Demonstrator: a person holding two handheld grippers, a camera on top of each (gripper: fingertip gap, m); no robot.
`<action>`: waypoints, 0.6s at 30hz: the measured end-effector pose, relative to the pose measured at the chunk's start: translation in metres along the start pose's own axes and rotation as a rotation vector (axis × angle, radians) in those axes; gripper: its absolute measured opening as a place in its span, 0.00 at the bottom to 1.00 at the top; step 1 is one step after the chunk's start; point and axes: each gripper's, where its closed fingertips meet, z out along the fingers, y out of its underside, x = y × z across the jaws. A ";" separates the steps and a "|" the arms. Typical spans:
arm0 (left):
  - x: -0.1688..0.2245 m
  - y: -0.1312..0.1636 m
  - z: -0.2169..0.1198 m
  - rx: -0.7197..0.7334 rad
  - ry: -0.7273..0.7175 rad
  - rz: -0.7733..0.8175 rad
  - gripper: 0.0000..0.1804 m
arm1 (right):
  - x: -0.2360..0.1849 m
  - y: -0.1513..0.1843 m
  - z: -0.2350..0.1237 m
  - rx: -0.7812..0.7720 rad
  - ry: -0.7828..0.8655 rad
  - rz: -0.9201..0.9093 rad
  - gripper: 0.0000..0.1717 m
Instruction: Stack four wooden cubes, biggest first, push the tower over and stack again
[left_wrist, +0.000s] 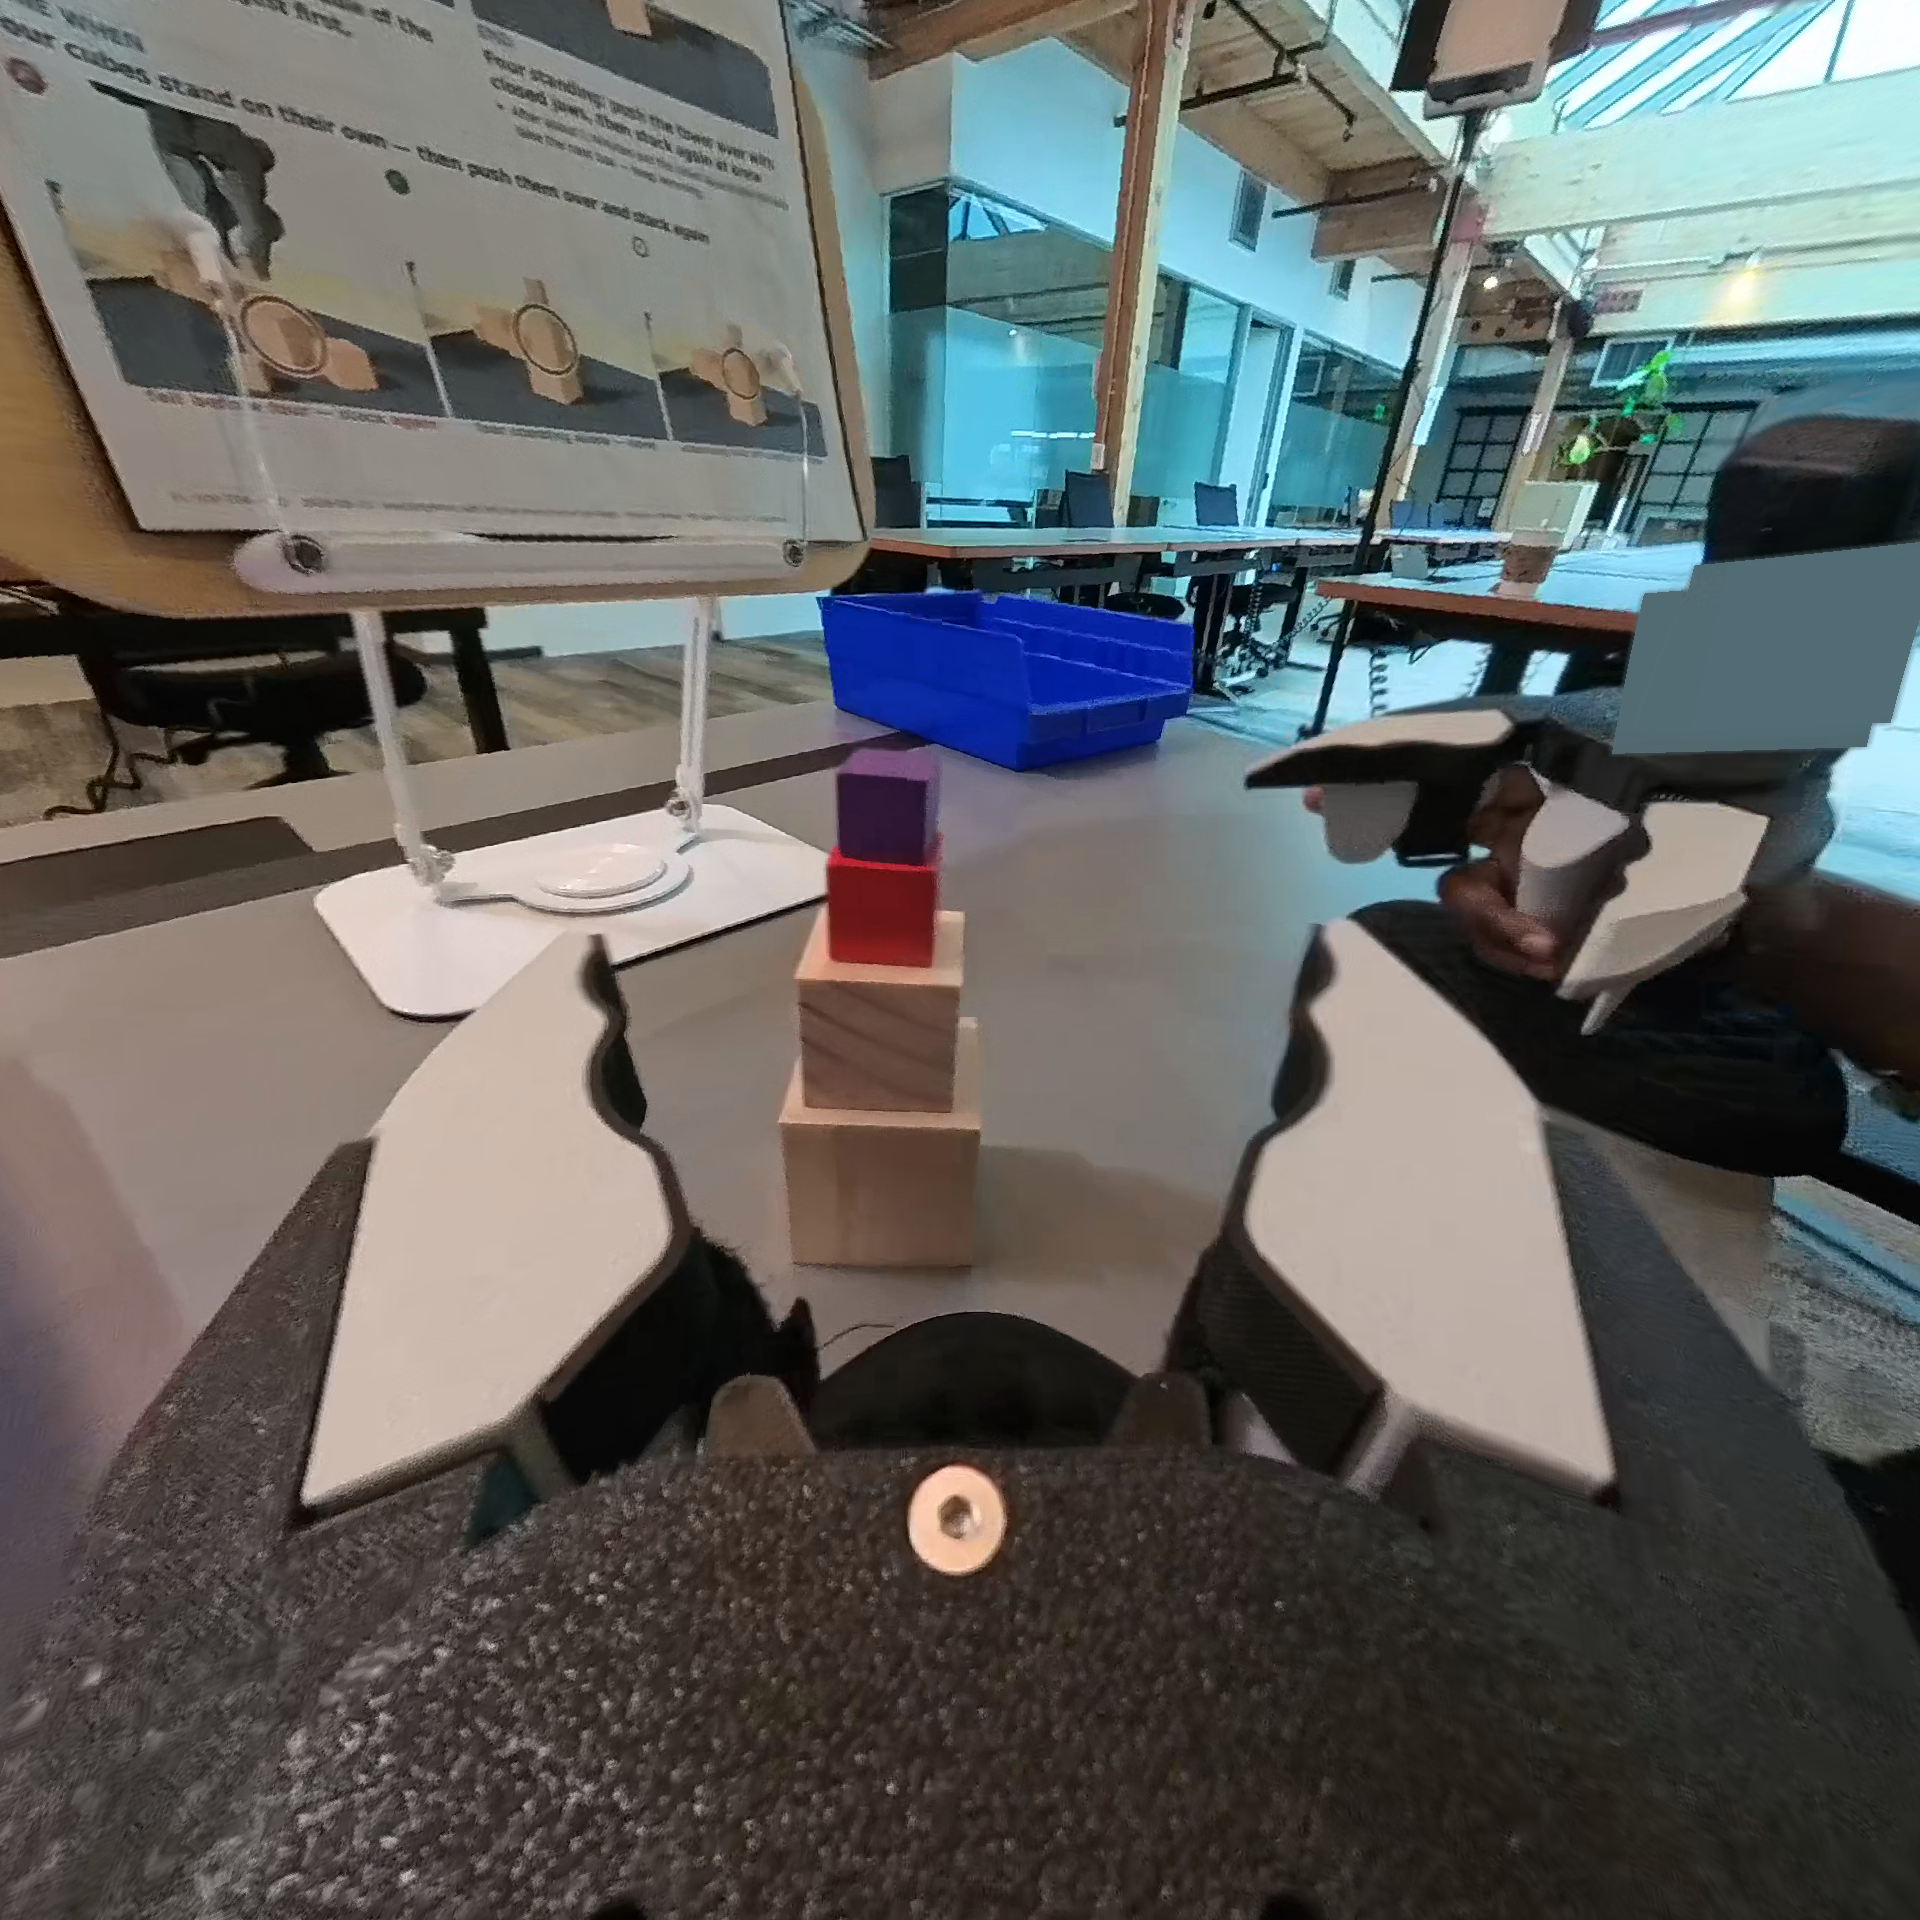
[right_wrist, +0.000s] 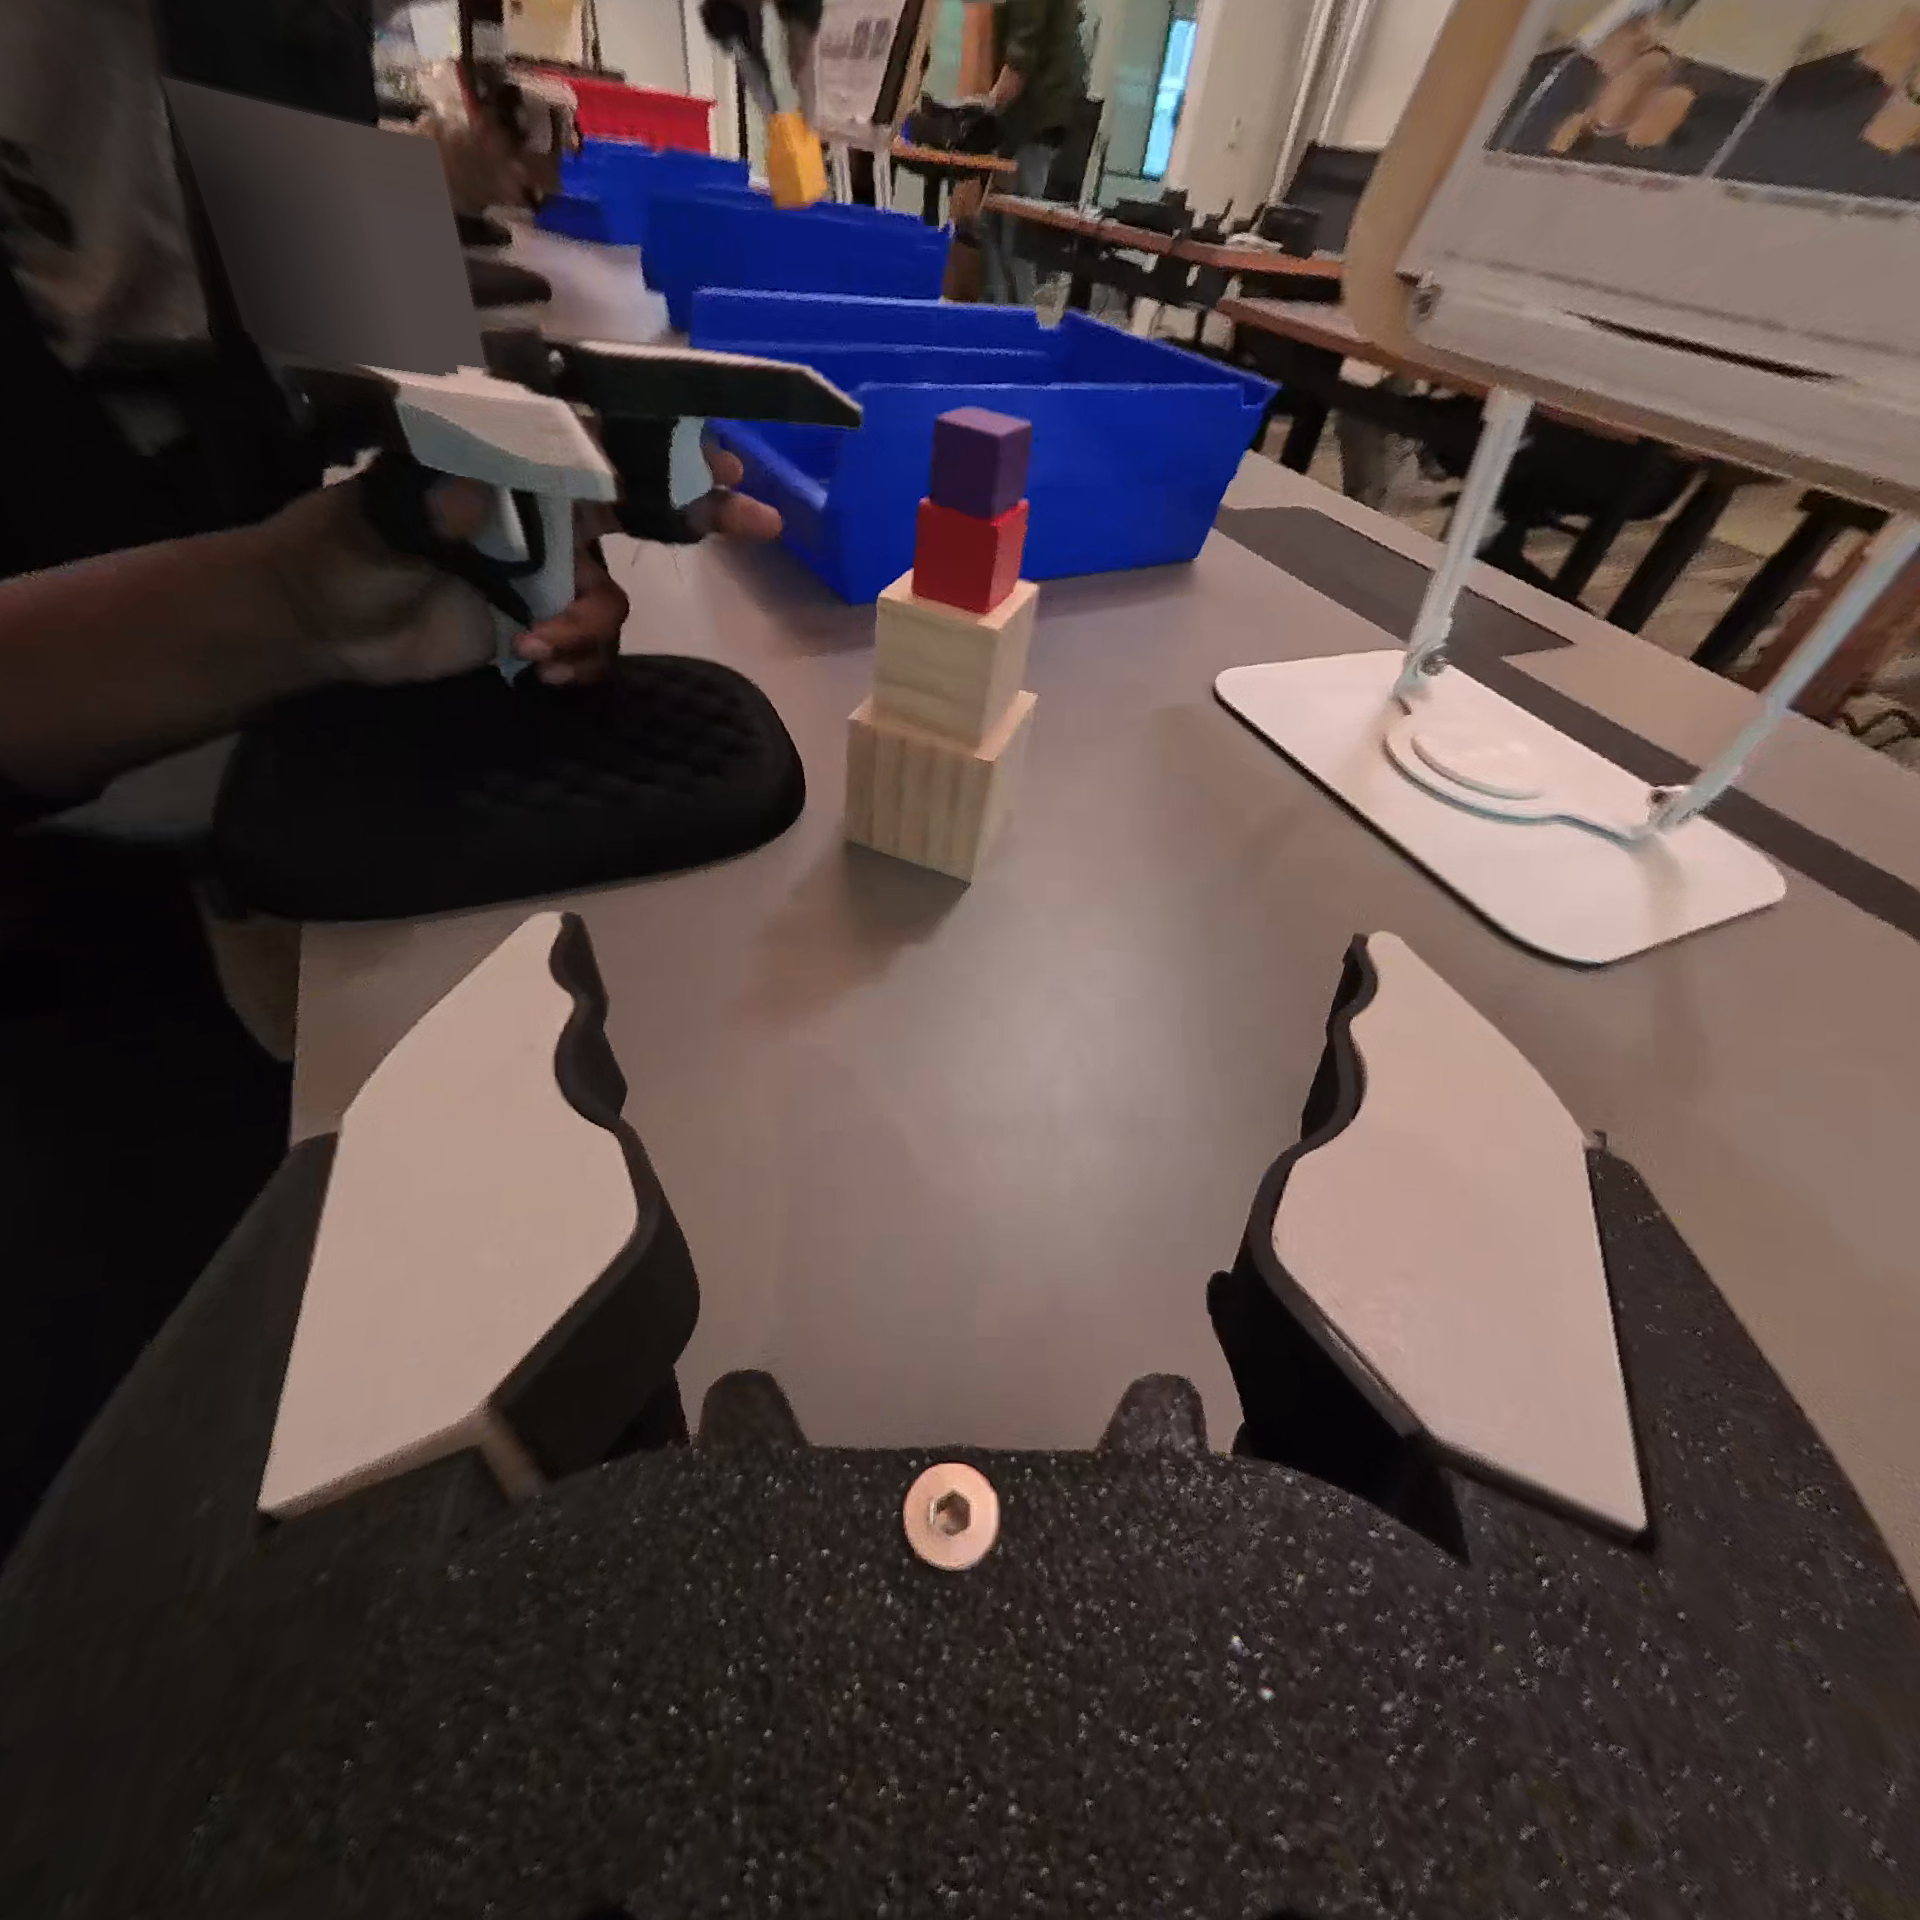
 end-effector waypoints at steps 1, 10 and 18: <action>-0.003 -0.002 -0.002 -0.013 -0.005 0.025 0.59 | 0.003 -0.002 -0.003 0.028 0.018 0.010 0.74; -0.045 0.017 0.002 -0.392 -0.035 0.273 0.00 | 0.013 -0.013 -0.016 0.158 0.068 0.052 0.66; -0.046 0.054 0.021 -0.632 0.115 0.322 0.00 | 0.011 -0.012 -0.015 0.153 0.065 0.037 0.66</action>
